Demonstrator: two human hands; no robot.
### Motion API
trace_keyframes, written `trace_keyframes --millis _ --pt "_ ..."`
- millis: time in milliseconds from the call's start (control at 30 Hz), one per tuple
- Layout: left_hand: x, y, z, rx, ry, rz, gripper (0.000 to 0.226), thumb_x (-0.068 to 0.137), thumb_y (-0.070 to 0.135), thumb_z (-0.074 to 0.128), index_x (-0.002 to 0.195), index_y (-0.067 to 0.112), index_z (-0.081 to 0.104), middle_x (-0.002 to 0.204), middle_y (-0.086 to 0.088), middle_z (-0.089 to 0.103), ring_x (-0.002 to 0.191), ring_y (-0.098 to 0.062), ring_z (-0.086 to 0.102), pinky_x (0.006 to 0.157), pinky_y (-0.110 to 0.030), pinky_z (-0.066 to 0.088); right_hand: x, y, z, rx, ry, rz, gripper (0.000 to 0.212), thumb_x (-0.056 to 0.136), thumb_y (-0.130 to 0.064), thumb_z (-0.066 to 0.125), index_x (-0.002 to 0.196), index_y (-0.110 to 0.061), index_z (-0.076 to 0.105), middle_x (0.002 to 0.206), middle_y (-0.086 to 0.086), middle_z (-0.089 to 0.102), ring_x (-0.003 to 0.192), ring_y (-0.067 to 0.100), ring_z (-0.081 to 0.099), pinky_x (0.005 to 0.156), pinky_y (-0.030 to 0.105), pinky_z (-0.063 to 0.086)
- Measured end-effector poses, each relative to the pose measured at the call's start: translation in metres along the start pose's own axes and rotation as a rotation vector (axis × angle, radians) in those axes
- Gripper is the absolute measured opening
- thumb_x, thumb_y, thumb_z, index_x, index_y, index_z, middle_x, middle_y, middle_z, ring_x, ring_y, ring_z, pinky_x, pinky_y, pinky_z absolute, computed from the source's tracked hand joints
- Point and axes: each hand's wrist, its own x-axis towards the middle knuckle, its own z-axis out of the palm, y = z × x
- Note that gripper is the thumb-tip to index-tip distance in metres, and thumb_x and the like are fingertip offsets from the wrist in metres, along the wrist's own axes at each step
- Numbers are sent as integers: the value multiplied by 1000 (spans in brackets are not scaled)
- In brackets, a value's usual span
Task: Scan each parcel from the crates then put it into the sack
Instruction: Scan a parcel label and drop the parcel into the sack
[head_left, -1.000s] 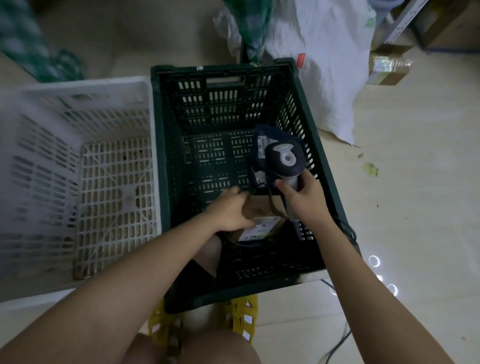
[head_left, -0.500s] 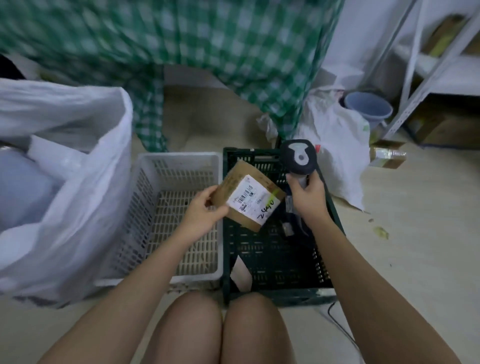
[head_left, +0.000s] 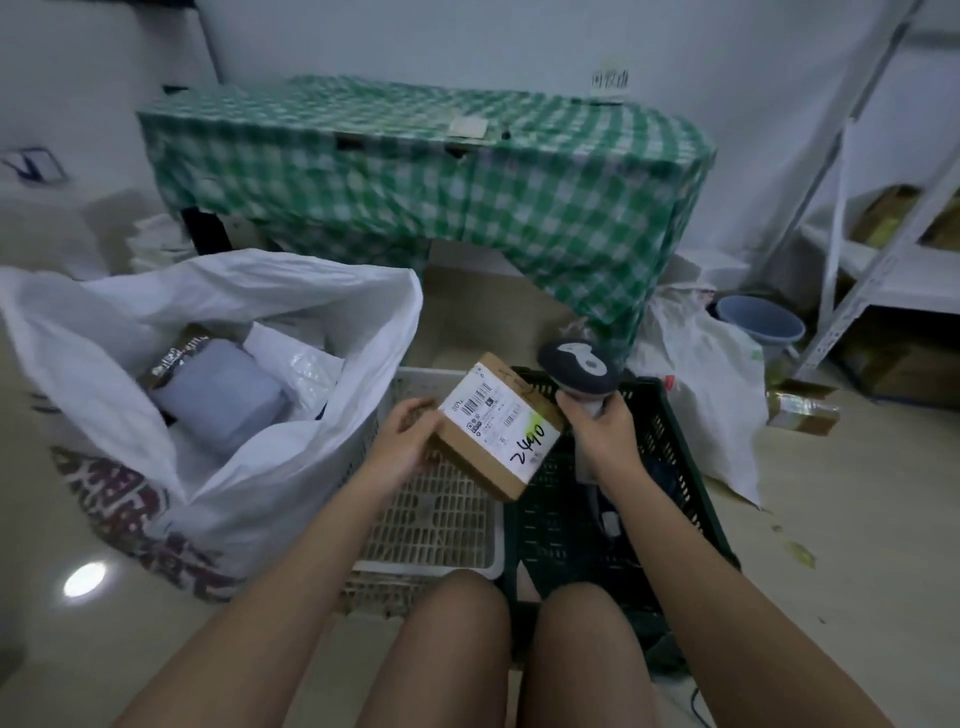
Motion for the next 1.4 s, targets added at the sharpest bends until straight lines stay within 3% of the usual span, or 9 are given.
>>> trace_keyframes --millis 100,233,367,467,567,733,867,1067,1400 --pt "-8 0 -1 -70 75 7 35 92 34 60 120 17 48 116 -6 58 102 -22 62 92 -43 53 -14 2 6 -23 -63 11 45 86 0 67 127 -7 48 107 1 59 81 -4 55 55 4 46" --pt "-11 0 -3 -173 149 44 52 86 40 67 124 11 48 121 -8 59 105 -20 62 95 -42 52 -22 4 15 -35 -40 3 49 85 1 67 128 -10 48 110 0 59 87 4 58 64 10 47" --pt "-16 -2 -3 -134 68 55 102 54 60 82 138 19 42 131 -3 57 116 -22 59 101 -48 47 -24 0 22 -40 -34 33 41 88 -4 65 124 -11 50 106 0 61 82 3 58 58 9 45" --pt "-16 -5 -4 -189 -8 11 84 72 28 80 142 25 35 136 -3 52 121 -26 55 96 -53 49 -24 -4 21 -51 -62 43 30 90 -4 63 115 -12 49 98 -1 59 78 3 56 52 5 43" --pt "-11 -7 -3 -187 9 23 76 80 11 74 143 25 34 137 -3 52 120 -26 55 92 -53 52 -23 -5 17 -109 -99 67 32 89 -11 67 118 -9 53 105 3 62 97 18 61 72 21 47" --pt "-3 -16 -9 -131 44 18 81 81 6 73 146 28 30 142 -3 48 126 -28 49 93 -56 50 -28 4 -1 -230 -166 9 33 86 -11 71 115 -12 55 104 -1 61 102 15 59 74 16 47" --pt "3 -22 -8 -130 52 -5 82 82 4 72 147 28 27 145 -3 44 129 -28 47 95 -55 49 -38 12 -13 -313 -182 -18 32 86 -16 71 114 -15 55 107 -1 61 104 17 59 85 29 46" --pt "8 -28 -1 -105 81 3 81 82 5 72 146 28 28 147 -5 42 131 -28 45 98 -55 48 -57 17 -13 -304 -233 6 38 83 -18 75 116 -18 56 102 -9 61 95 5 57 64 3 44" --pt "11 -34 2 -101 87 30 81 81 3 72 146 29 30 147 -5 42 128 -29 46 97 -55 48 -61 20 -15 -280 -255 -42 46 83 -20 75 125 -16 58 113 -6 65 104 6 60 77 8 43"
